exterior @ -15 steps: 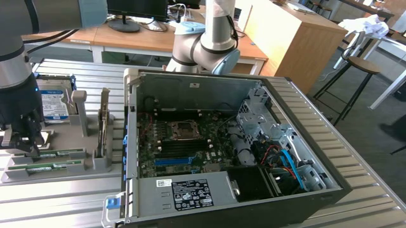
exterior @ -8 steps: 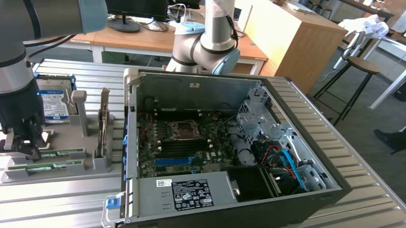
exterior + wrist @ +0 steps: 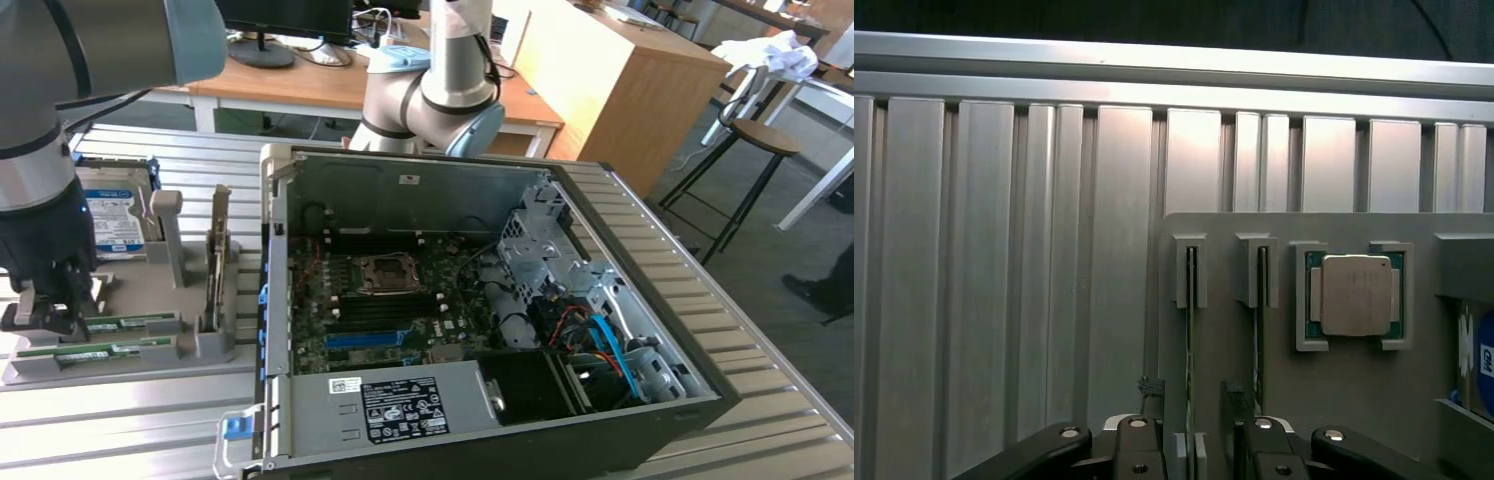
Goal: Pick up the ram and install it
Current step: 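Pick up the ram and move it above insertion slot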
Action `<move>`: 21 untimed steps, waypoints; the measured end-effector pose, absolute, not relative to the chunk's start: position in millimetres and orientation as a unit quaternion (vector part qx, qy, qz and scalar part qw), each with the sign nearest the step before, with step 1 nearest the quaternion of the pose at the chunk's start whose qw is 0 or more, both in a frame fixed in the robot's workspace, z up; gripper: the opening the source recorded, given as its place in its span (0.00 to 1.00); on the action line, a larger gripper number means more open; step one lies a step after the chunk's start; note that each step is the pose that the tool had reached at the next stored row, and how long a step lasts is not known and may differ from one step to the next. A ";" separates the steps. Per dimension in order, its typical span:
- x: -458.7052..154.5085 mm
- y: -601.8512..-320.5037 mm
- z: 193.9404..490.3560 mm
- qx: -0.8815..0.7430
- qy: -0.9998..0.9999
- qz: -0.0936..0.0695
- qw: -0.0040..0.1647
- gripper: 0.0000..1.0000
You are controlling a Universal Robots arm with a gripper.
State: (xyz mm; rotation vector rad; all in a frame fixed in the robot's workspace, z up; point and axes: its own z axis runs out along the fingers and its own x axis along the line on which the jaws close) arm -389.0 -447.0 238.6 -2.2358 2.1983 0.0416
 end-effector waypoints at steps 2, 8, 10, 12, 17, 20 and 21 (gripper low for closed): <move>-389.0 -447.0 235.9 -0.713 0.701 0.013 0.003 0.36; -389.0 -447.0 229.4 -0.713 0.701 0.013 0.003 0.36; -389.0 -447.0 227.1 -0.713 0.701 0.013 0.003 0.36; -389.0 -447.0 224.7 -0.713 0.701 0.013 0.003 0.36; -389.0 -447.0 218.2 -0.713 0.701 0.013 0.003 0.36; -389.0 -447.0 214.6 -0.713 0.701 0.013 0.003 0.36; -389.0 -447.0 213.5 -0.713 0.701 0.013 0.003 0.36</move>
